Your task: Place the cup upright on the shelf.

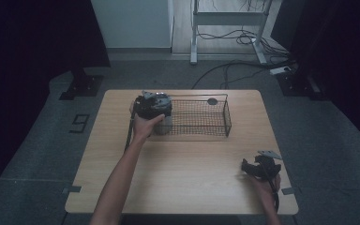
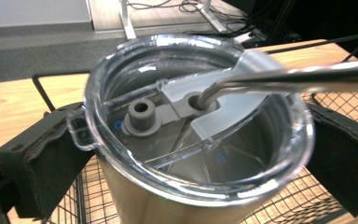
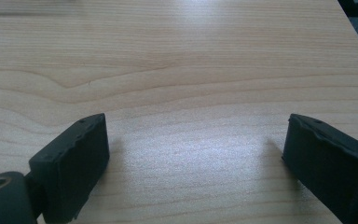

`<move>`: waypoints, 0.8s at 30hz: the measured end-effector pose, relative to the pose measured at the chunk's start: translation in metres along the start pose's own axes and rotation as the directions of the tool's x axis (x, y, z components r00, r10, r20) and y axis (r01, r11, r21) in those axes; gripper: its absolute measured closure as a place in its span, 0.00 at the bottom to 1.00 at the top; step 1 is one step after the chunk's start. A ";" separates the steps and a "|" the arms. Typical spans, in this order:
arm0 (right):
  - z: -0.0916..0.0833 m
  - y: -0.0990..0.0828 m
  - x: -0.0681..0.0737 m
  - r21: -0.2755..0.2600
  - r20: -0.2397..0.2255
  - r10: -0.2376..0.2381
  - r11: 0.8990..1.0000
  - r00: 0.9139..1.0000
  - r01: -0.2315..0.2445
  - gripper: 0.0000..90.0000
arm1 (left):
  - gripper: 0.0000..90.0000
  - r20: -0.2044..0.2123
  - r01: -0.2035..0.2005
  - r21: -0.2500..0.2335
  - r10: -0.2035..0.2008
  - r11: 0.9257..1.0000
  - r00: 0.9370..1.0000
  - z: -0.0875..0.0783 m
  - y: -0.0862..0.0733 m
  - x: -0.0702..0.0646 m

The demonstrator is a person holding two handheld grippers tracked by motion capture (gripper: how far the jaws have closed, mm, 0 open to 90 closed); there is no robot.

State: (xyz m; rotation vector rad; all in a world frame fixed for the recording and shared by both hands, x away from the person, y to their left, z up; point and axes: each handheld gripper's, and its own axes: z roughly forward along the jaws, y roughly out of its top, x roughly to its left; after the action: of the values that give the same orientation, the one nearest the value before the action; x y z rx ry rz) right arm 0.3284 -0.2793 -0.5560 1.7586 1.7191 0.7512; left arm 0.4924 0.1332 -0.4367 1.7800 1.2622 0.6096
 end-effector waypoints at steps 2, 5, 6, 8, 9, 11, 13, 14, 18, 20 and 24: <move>0.000 0.000 0.000 0.000 0.000 0.000 1.000 1.000 0.000 0.07 | 0.00 -0.002 -0.018 -0.011 0.018 1.000 1.000 -0.006 0.000 -0.001; 0.000 0.000 0.000 0.000 0.000 0.000 1.000 1.000 0.000 0.07 | 0.00 0.002 -0.031 -0.024 0.031 0.999 1.000 -0.016 -0.002 0.000; 0.000 0.000 0.000 0.000 0.000 0.000 1.000 1.000 0.000 0.07 | 0.00 0.003 -0.028 -0.026 0.028 0.999 1.000 -0.018 -0.002 0.000; 0.000 0.000 0.000 0.000 0.000 0.000 1.000 1.000 0.000 0.07 | 0.00 -0.005 -0.036 -0.029 0.036 0.999 0.999 -0.023 -0.004 0.000; 0.000 0.000 0.000 0.000 0.000 0.000 1.000 1.000 0.000 0.07 | 0.00 -0.009 -0.058 -0.032 0.058 0.998 0.998 -0.026 -0.006 -0.001; 0.000 0.000 0.000 0.000 0.000 0.000 1.000 1.000 0.000 0.07 | 0.00 -0.006 -0.081 -0.033 0.080 0.996 0.997 -0.030 -0.009 -0.003; 0.000 0.000 0.000 0.000 0.000 0.000 1.000 1.000 0.000 0.07 | 0.00 0.001 -0.083 -0.037 0.084 0.996 0.997 -0.035 -0.012 -0.003; 0.000 0.000 0.000 0.000 0.000 0.000 1.000 1.000 0.000 0.07 | 0.00 0.005 -0.082 -0.041 0.083 0.996 0.997 -0.037 -0.013 -0.002; 0.000 0.000 0.000 -0.001 0.000 -0.001 1.000 1.000 0.001 0.07 | 0.01 0.022 -0.067 -0.050 0.068 0.997 0.997 -0.045 -0.019 0.001; 0.000 0.000 0.000 -0.001 0.000 -0.001 1.000 1.000 0.001 0.07 | 0.01 0.028 -0.060 -0.052 0.061 0.997 0.998 -0.048 -0.022 0.002; 0.000 0.000 0.000 0.000 0.000 0.001 1.000 1.000 -0.001 0.07 | 0.02 0.039 -0.070 -0.058 0.073 0.996 0.997 -0.056 -0.033 0.000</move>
State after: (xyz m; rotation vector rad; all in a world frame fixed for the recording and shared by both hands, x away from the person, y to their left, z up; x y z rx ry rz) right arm 0.3284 -0.2793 -0.5560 1.7595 1.7183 0.7516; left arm 0.4319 0.1576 -0.4358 1.7883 1.1467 0.6394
